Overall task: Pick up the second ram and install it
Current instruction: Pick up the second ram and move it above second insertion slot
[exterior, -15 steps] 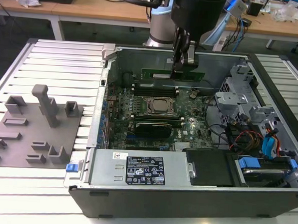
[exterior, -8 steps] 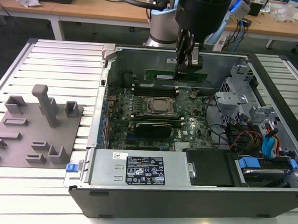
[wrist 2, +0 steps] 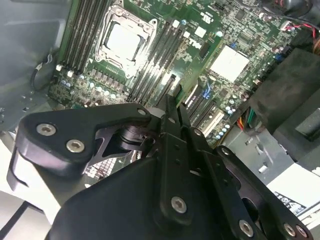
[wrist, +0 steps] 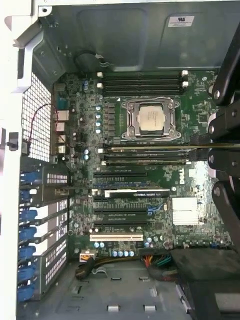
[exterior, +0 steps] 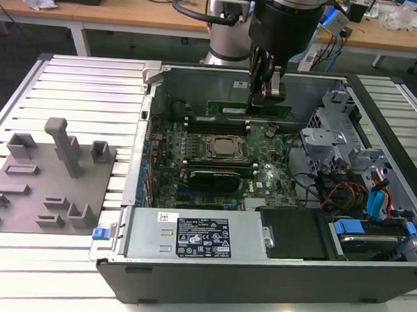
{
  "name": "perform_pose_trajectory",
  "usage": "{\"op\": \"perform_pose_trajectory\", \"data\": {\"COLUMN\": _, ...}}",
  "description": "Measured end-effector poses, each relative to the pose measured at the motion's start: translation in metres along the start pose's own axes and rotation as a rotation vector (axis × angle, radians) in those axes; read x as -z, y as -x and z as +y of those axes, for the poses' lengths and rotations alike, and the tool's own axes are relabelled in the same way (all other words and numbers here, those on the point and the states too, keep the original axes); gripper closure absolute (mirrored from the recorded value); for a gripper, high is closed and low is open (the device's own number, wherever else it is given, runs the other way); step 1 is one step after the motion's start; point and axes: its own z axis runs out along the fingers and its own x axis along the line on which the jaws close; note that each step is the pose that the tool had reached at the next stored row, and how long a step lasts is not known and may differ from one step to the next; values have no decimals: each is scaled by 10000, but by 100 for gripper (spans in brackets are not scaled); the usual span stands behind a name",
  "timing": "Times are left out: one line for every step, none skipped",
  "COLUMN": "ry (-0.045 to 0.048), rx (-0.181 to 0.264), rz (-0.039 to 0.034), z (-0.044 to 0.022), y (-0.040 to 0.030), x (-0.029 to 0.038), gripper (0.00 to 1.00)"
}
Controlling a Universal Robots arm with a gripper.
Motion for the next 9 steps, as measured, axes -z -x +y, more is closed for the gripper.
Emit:
{"op": "perform_pose_trajectory", "data": {"ry": 1, "rx": 3, "rz": 2, "z": 0, "y": 22, "x": -9, "gripper": 86}}
{"op": "perform_pose_trajectory", "data": {"ry": 1, "rx": 5, "rz": 3, "z": 0, "y": 45, "x": -18, "gripper": 86}}
{"op": "perform_pose_trajectory", "data": {"ry": 0, "rx": 7, "rz": 0, "z": 0, "y": 89, "x": -45, "gripper": 86}}
{"op": "perform_pose_trajectory", "data": {"ry": 2, "rx": 8, "rz": 2, "z": 0, "y": 118, "x": -78, "gripper": 86}}
{"op": "perform_pose_trajectory", "data": {"ry": 1, "rx": 9, "rz": 2, "z": 0, "y": 141, "x": -121, "gripper": 86}}
{"op": "perform_pose_trajectory", "data": {"ry": 1, "rx": 11, "rz": 1, "z": -2, "y": 158, "x": -168, "gripper": 86}}
{"op": "perform_pose_trajectory", "data": {"ry": 1, "rx": 12, "rz": 0, "z": -3, "y": 166, "x": -208, "gripper": 86}}
{"op": "perform_pose_trajectory", "data": {"ry": 2, "rx": 11, "rz": 3, "z": -5, "y": 169, "x": -256, "gripper": 86}}
{"op": "perform_pose_trajectory", "data": {"ry": 1, "rx": 12, "rz": 2, "z": -6, "y": 167, "x": -299, "gripper": 86}}
